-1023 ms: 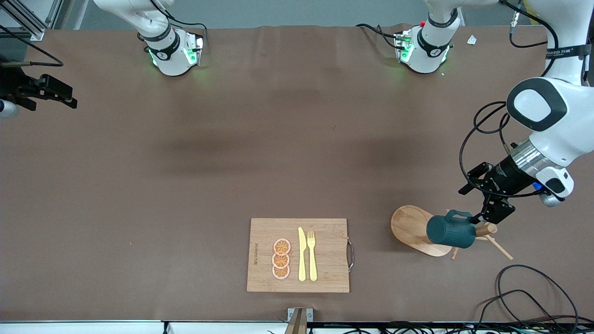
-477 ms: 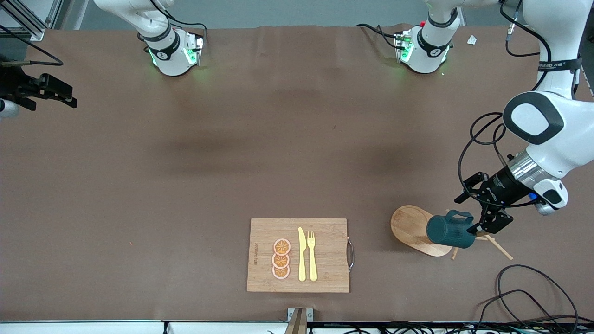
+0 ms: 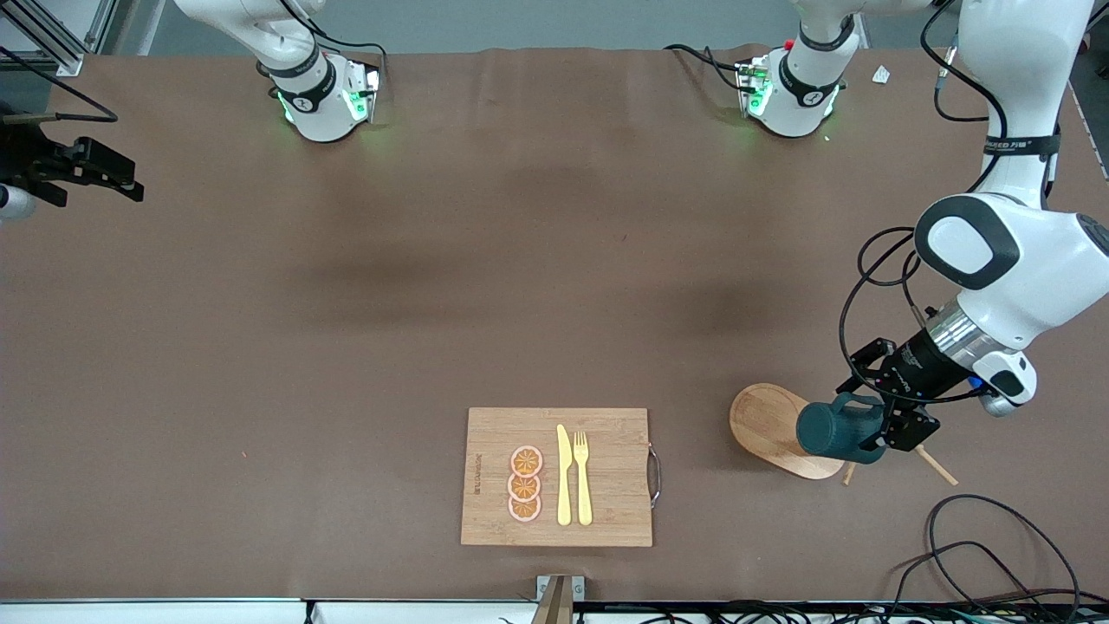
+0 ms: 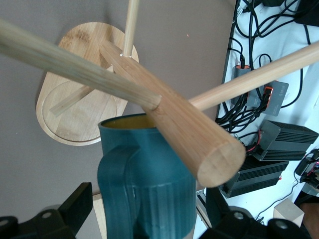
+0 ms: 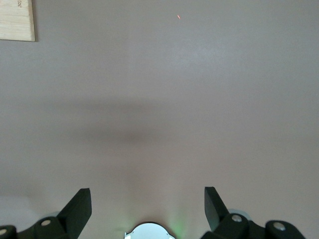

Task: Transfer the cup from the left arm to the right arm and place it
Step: 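Close the left gripper around the teal mug's body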

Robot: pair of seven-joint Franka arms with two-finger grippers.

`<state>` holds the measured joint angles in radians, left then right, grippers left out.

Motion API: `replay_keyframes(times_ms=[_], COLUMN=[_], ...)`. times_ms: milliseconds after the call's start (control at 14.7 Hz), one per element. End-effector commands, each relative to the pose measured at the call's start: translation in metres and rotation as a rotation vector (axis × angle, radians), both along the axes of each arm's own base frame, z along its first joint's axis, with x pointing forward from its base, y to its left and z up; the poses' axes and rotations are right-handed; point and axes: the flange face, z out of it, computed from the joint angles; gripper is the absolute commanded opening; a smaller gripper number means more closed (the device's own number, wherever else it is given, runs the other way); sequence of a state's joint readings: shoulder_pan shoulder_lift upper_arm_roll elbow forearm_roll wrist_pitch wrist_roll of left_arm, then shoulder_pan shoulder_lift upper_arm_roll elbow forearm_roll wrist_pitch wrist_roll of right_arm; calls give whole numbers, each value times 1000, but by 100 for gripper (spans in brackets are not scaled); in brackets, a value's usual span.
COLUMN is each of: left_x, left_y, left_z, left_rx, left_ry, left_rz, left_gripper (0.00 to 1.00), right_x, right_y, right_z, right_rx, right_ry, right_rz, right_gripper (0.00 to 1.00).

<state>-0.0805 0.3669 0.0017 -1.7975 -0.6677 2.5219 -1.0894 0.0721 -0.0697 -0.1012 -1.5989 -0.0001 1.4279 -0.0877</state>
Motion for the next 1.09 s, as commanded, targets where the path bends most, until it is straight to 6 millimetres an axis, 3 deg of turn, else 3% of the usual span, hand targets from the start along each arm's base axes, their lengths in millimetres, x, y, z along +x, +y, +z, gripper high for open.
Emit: replay_keyframes(times_ms=[0, 205, 477, 1023], left_x=[8, 12, 14, 14], left_y=[-3, -3, -18, -18], left_z=[2, -2, -12, -18], left_rx=[-19, -23, -15, -11], left_ry=[-13, -16, -17, -11], left_rz=[18, 25, 13, 10], left_gripper=[100, 100, 100, 100], right_x=[-4, -4, -4, -4], right_y=[6, 6, 10, 9], right_z=[11, 12, 16, 16], right_rx=[11, 11, 12, 10], right_ry=[-14, -16, -23, -23], right_rz=[13, 11, 19, 17], right_gripper=[100, 100, 100, 100])
